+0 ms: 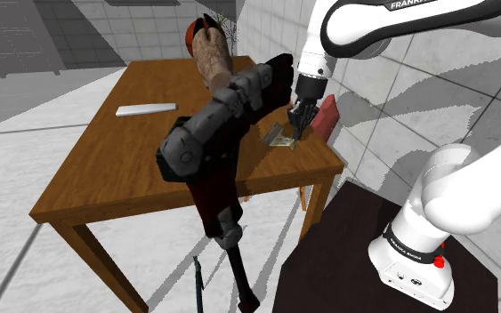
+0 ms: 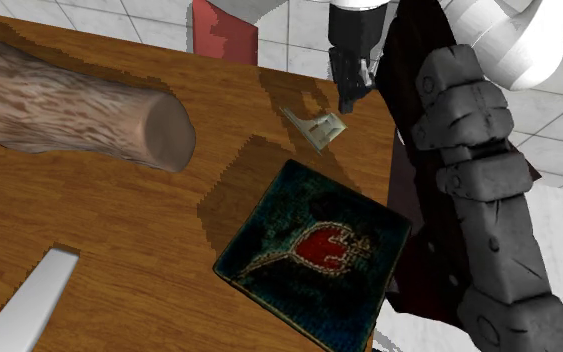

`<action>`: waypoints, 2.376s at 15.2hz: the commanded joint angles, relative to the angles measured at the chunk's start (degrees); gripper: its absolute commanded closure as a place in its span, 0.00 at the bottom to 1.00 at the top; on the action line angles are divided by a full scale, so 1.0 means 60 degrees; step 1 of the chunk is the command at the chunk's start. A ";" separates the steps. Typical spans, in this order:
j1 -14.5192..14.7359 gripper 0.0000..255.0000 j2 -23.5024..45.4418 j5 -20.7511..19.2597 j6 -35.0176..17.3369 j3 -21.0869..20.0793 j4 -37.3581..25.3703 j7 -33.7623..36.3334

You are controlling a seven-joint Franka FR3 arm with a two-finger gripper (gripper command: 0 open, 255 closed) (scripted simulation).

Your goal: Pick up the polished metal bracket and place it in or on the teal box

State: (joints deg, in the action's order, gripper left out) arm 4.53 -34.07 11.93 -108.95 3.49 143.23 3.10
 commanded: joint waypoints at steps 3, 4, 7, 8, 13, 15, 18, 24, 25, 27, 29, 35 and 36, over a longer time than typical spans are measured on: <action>0.0000 1.00 0.0000 0.0000 0.0000 0.0000 0.0000 0.0000; 0.0000 0.00 0.0000 0.0000 0.0000 0.0000 0.0000 0.0000; 0.0225 0.00 0.2754 -0.1363 0.1851 -0.0710 -0.2844 0.0150; 0.0315 0.00 0.3657 -0.1840 0.2513 -0.0951 -0.3798 0.0191; 0.0347 0.00 0.3745 -0.1928 0.2135 -0.0985 -0.3392 0.0196; 0.0348 0.00 0.3716 -0.1926 0.1882 -0.0986 -0.3110 0.0195; 0.0348 0.00 0.3699 -0.1925 0.1682 -0.0986 -0.2894 0.0194; 0.0348 0.00 0.3699 -0.1925 0.1684 -0.0986 -0.2895 0.0194; 0.0348 1.00 0.3699 -0.1925 0.1684 -0.0986 -0.2895 0.0194; 0.0348 1.00 0.3700 -0.1925 0.1683 -0.0986 -0.2894 0.0193; 0.0349 1.00 0.3699 -0.1924 0.1685 -0.0987 -0.2895 0.0195; 0.0348 1.00 0.3668 -0.1924 0.1812 -0.0985 -0.2992 0.0193; 0.0348 1.00 0.3637 -0.1924 0.1942 -0.0984 -0.3091 0.0192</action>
State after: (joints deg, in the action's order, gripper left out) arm 6.61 -12.21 0.38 -97.90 -2.41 125.24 4.23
